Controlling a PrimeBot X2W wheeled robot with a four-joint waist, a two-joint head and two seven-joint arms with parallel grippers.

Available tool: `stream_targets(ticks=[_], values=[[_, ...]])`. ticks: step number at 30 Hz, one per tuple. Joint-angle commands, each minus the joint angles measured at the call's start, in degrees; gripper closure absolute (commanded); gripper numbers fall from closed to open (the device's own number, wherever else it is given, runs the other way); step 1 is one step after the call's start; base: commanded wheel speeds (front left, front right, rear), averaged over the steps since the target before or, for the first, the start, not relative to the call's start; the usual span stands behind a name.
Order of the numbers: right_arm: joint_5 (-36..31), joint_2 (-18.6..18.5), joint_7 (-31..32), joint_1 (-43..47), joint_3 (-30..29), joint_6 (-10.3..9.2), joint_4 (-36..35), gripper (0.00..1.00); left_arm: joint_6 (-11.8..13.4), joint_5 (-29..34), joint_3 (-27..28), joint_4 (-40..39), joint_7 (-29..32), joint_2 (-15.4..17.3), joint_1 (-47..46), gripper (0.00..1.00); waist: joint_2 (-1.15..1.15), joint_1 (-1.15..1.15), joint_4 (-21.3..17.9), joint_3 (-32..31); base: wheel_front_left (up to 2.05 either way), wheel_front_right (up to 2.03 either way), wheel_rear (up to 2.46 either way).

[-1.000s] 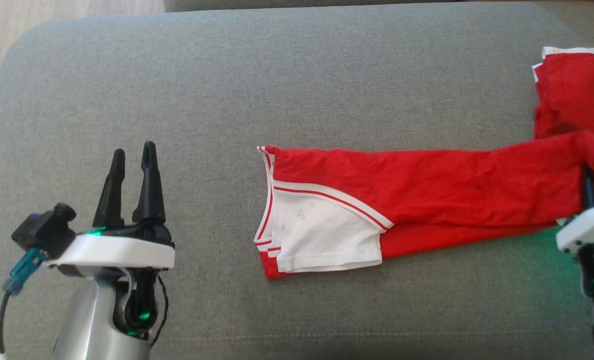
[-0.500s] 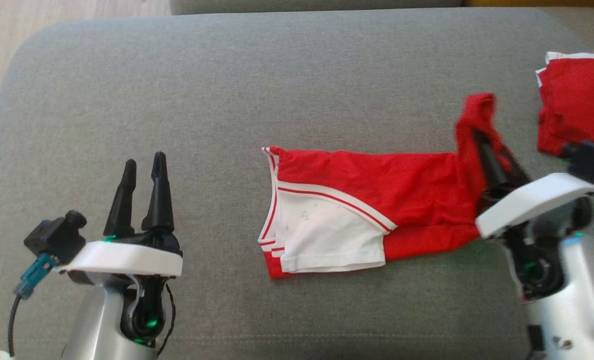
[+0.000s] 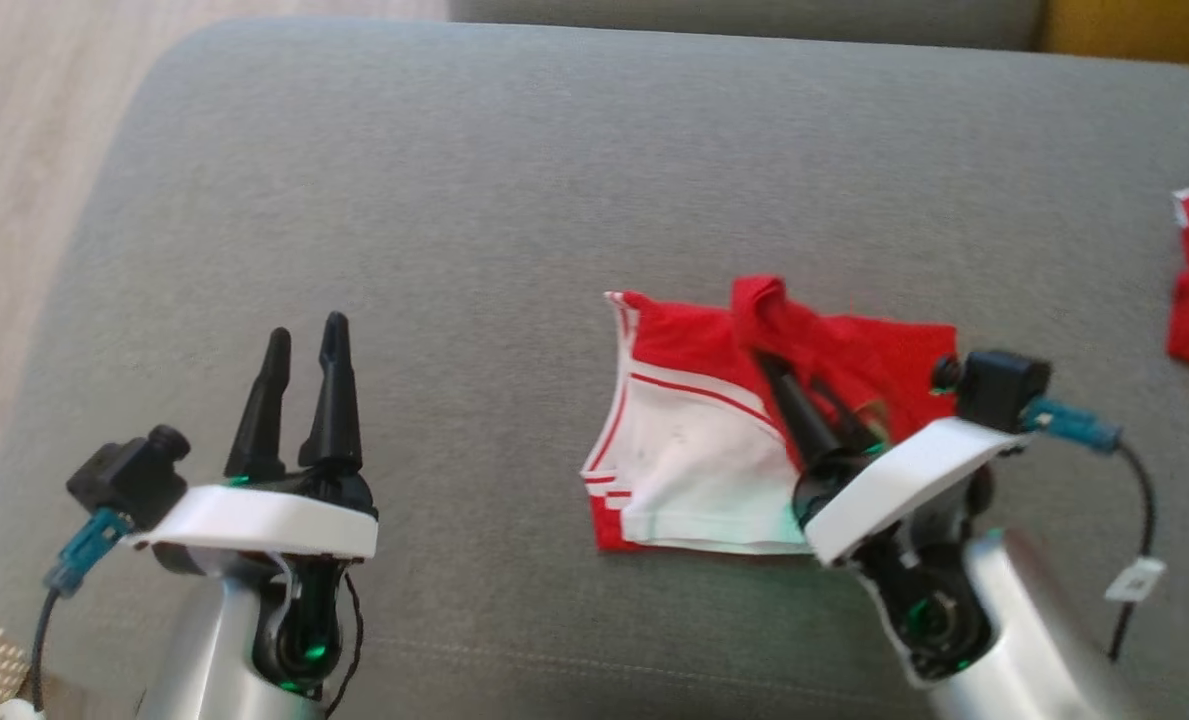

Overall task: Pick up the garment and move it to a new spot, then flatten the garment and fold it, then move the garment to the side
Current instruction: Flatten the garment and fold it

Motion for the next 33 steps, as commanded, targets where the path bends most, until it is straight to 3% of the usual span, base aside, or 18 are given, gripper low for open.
stream_targets(ticks=[1,9,10,11,16,22,24,33], values=[[1.07,0.95,-1.37,-1.77,1.86,-0.04,-1.16,1.00,-0.30,-0.28,1.49,-1.52,-0.30,0.51,-0.99,0.00,0.00,0.00,1.66,-0.07,0.00,0.00,0.00],[2.26,0.97,-7.99,-4.68,4.75,-0.04,11.24,0.97,-0.12,-1.19,0.71,-1.11,-0.30,0.51,0.10,0.00,0.00,0.00,6.36,0.59,0.00,0.00,0.00],[3.07,0.97,-8.71,-4.90,5.08,-0.04,12.31,0.37,-0.12,-1.23,0.64,-1.07,-0.30,0.51,0.12,0.00,0.00,0.00,6.76,0.68,0.00,0.00,0.00],[4.12,0.97,-9.37,-5.17,5.56,-0.04,13.15,0.00,-0.13,-1.28,0.63,-1.05,-0.30,0.51,0.11,0.00,0.00,0.00,7.06,0.73,0.00,0.00,0.00],[10.04,0.98,-12.13,-6.54,9.45,-0.04,13.92,0.00,-0.14,-1.21,0.89,-1.00,-0.30,0.51,0.26,0.00,0.00,0.00,7.55,0.71,0.00,0.00,0.00],[11.87,0.98,-14.54,-8.10,7.72,-0.04,13.71,0.00,-0.01,-0.81,1.53,-1.05,-0.30,0.51,0.66,0.00,0.00,0.00,5.82,0.17,0.00,0.00,0.00],[11.01,0.98,-14.73,-8.39,6.73,-0.04,13.39,0.00,-0.02,-0.80,1.59,-1.10,-0.30,0.51,0.67,0.00,0.00,0.00,5.35,0.10,0.00,0.00,0.00],[-4.67,-3.25,-11.50,-8.14,-4.72,-0.04,8.01,0.00,-0.05,-0.43,1.86,-1.98,-0.30,0.51,0.58,0.00,0.00,0.00,0.42,-0.73,0.00,0.00,0.00]])
